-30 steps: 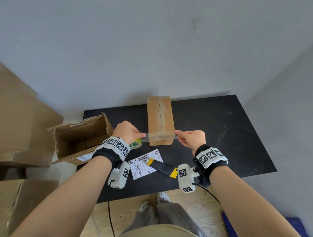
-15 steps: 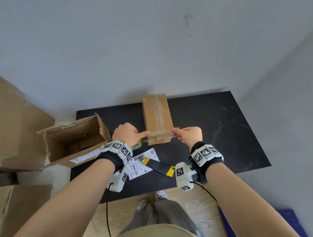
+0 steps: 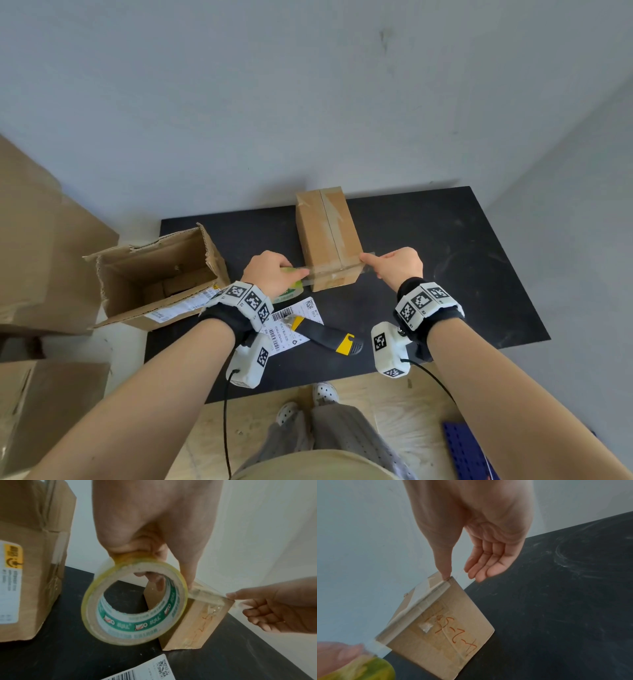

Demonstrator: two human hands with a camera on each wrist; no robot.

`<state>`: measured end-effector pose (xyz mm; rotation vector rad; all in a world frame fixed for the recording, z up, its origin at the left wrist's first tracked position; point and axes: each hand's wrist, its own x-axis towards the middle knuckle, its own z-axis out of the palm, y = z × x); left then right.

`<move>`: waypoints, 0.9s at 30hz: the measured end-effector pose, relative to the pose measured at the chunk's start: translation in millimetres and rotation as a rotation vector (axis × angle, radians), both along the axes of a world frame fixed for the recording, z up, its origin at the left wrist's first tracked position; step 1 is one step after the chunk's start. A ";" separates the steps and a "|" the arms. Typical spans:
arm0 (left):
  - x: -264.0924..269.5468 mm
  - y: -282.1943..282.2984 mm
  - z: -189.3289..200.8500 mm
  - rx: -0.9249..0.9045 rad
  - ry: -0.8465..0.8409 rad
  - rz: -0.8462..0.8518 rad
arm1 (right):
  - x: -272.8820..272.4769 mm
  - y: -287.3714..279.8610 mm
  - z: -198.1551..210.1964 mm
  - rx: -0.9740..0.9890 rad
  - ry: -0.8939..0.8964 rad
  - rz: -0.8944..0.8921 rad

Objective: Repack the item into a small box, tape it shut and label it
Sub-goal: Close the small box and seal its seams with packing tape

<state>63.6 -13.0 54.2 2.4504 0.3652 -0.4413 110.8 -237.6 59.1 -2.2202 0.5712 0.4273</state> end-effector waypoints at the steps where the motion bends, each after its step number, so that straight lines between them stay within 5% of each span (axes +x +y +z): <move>1: -1.1 2.5 1.0 -0.029 -0.008 -0.009 | -0.7 0.2 1.0 -0.015 -0.008 0.013; 6: -6.5 9.9 8.4 -0.143 -0.014 -0.041 | -8.1 0.0 8.9 -0.021 -0.019 0.016; 9: -9.1 13.3 11.3 -0.168 -0.032 -0.080 | -13.0 2.3 9.2 -0.088 -0.178 0.121; 14: -11.8 10.9 13.2 -0.165 -0.052 -0.078 | -36.6 21.9 14.9 -0.198 -0.502 0.604; 19: -17.3 12.5 11.7 -0.185 -0.032 -0.091 | -56.1 39.4 1.5 -0.318 -0.487 1.070; 27: -25.2 15.2 8.2 -0.250 0.038 -0.034 | -61.3 41.2 -11.1 -0.462 -0.454 1.113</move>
